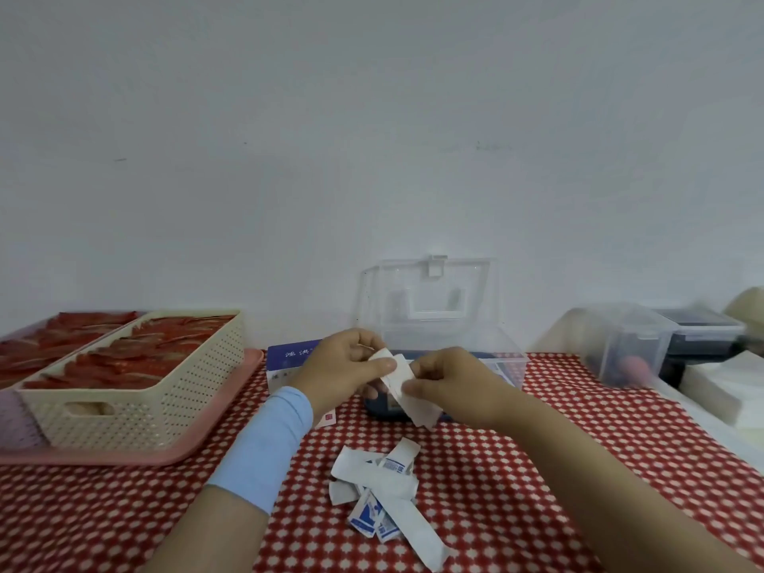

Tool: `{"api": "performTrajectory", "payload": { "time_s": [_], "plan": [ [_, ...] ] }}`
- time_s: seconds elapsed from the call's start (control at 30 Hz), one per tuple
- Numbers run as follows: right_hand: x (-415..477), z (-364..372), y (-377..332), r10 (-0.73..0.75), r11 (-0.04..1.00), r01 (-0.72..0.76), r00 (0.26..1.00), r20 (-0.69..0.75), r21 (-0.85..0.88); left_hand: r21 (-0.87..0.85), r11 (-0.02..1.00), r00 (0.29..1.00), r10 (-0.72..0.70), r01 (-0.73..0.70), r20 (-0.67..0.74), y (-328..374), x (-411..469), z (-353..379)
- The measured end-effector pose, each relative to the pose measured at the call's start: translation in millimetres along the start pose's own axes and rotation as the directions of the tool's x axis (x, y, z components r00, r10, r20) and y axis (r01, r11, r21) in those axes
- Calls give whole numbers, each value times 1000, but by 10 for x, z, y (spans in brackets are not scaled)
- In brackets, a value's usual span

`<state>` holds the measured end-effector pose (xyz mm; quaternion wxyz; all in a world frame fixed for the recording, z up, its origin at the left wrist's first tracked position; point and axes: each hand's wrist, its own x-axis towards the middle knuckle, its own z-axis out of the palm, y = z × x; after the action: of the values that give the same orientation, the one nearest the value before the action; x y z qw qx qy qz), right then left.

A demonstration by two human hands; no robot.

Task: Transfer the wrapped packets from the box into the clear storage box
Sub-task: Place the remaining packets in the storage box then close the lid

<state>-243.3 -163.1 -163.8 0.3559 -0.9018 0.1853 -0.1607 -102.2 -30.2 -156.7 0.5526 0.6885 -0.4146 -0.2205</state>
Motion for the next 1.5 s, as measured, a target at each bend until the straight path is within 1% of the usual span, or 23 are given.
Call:
{"api": "performTrajectory", "payload": {
  "time_s": [0.07, 0.13, 0.2, 0.27, 0.37, 0.43, 0.6, 0.67, 0.73, 0.8, 0.9, 1.03, 1.1, 1.2, 1.23, 1.27, 1.3, 1.33, 1.37, 1.4, 1.43, 1.47, 1.5],
  "plan": [
    [-14, 13, -53, 3, 984, -5, 1000, 11, 177, -130, 991, 1000, -19, 20, 3, 27, 7, -34],
    [-35, 23, -106, 11, 944, -15, 1000, 15, 329, -256, 966, 998, -22, 35, 52, 35, -2, -49],
    [-50, 14, -144, 15, 902, -10, 1000, -8, 432, -385, 921, 992, -10, 57, 124, 44, -19, -72],
    [-59, -10, -170, 19, 857, -4, 1000, -24, 516, -463, 885, 983, 35, 53, 179, 60, -27, -107],
    [-69, 3, -211, 16, 787, -42, 999, 48, 616, -449, 894, 973, 101, 2, 207, 71, -20, -127],
    [-63, 56, -228, 27, 750, -73, 996, 79, 657, -427, 903, 974, 128, -36, 187, 63, -19, -113],
    [-50, 81, -250, 118, 574, -167, 986, 121, 801, -401, 909, 989, 144, -116, 39, 79, -34, -111],
    [-71, 42, -251, 110, 576, -200, 980, 168, 792, -418, 897, 988, 154, -145, -12, 88, -33, -104],
    [-84, 27, -246, 75, 584, -203, 978, 197, 786, -422, 893, 986, 164, -156, -16, 86, -38, -80],
    [-79, 29, -250, 74, 538, -185, 982, 172, 823, -411, 900, 985, 170, -147, 19, 68, -29, -51],
    [-67, 20, -263, 73, 540, -161, 987, 145, 826, -353, 924, 983, 177, -149, 49, 73, -31, -13],
    [-89, 8, -285, 4, 515, -244, 959, 282, 822, -348, 921, 984, 178, -173, -18, 103, -44, -1],
    [-95, 3, -292, 7, 480, -257, 957, 289, 839, -373, 910, 982, 185, -184, -33, 105, -50, -6],
    [-96, -15, -317, -1, 387, -221, 971, 240, 895, -359, 915, 981, 196, -185, -8, 100, -70, 25],
    [-101, -27, -325, 0, 393, -219, 971, 238, 893, -338, 922, 981, 196, -187, -10, 91, -65, 36],
    [-110, -38, -340, 13, 437, -221, 971, 240, 872, -344, 921, 982, 188, -182, -16, 85, -60, 45],
    [-121, -47, -353, 43, 530, -216, 973, 228, 820, -371, 912, 983, 180, -178, -29, 85, -58, 45],
    [-136, -58, -372, 82, 658, -197, 978, 191, 727, -413, 895, 986, 166, -165, -35, 88, -55, 41],
    [-159, -77, -394, 109, 783, -160, 987, 121, 601, -459, 876, 988, 149, -147, -32, 87, -49, 32],
    [-177, -104, -416, 102, 877, -101, 995, 23, 470, -506, 855, 992, 128, -118, -16, 101, -55, 19],
    [-189, -138, -429, 45, 936, -14, 996, -79, 353, -548, 833, 994, 109, -81, 18, 113, -59, 14],
    [-200, -171, -431, -59, 968, 93, 987, -148, 235, -575, 817, 994, 90, -37, 64, 120, -70, 14],
    [-206, -202, -424, -172, 977, 190, 971, -165, 99, -584, 812, 992, 70, 6, 109, 123, -76, 22]
  ]
}}
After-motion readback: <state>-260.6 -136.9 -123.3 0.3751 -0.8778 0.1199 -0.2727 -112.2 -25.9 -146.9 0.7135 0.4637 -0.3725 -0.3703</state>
